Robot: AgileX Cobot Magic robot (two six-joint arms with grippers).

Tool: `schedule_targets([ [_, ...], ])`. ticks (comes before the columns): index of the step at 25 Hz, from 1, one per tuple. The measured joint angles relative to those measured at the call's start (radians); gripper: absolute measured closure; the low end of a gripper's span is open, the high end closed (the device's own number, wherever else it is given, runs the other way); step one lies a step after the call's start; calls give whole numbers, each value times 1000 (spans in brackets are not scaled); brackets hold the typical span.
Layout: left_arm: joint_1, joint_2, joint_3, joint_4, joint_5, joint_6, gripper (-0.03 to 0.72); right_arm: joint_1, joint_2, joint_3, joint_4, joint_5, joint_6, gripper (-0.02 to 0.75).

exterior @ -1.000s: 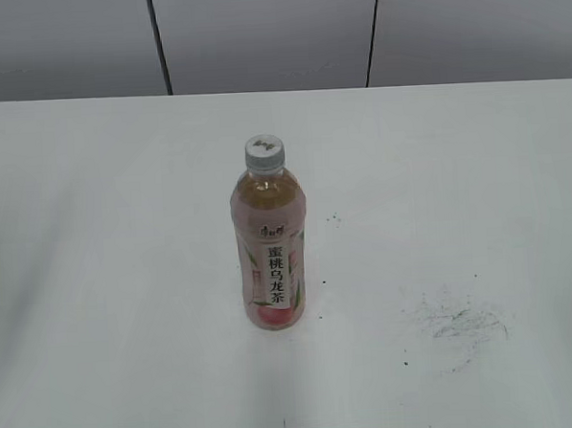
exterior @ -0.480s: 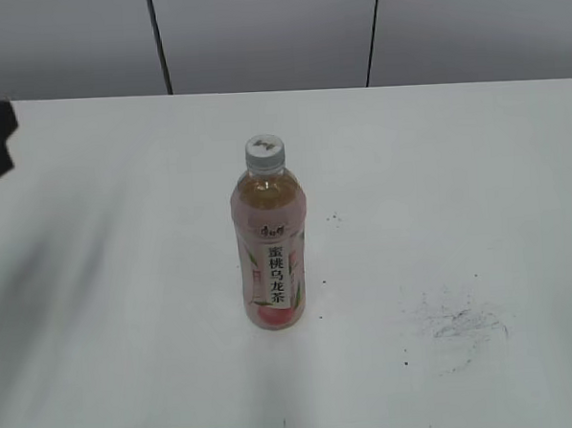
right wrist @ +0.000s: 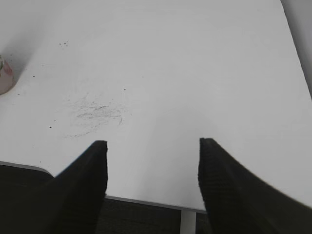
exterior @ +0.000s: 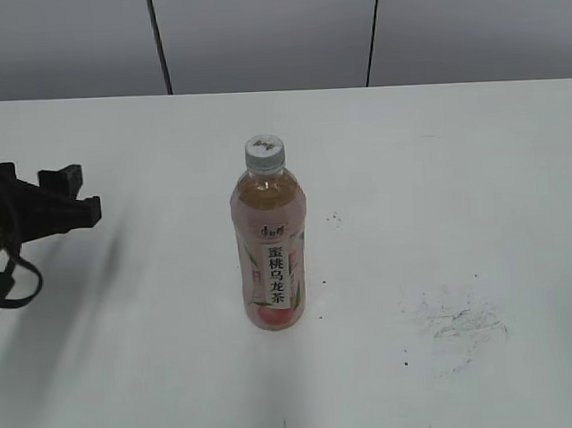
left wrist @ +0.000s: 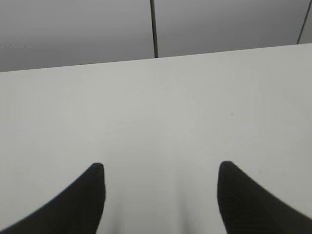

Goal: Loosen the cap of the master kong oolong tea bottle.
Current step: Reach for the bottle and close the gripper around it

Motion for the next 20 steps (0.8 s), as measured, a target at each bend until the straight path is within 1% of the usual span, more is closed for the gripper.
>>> schedule_targets([
  [4,0,143,0,67,-205,-129,251,0,0,0,0,0,0,289],
  [7,0,231,0,119,-367,-185,251,0,0,0,0,0,0,289],
  [9,0,262,0,130,-410,-199,251,0,0,0,0,0,0,289],
  [12,0,276,0,166,-425,-208,251,0,0,0,0,0,0,289],
  [14,0,276,16,241,-435,-208,251,0,0,0,0,0,0,289],
  [17,0,276,60,390,-436,-217,251,0,0,0,0,0,0,289],
  [20,-1,276,108,526,-436,-271,231,0,0,0,0,0,0,289],
])
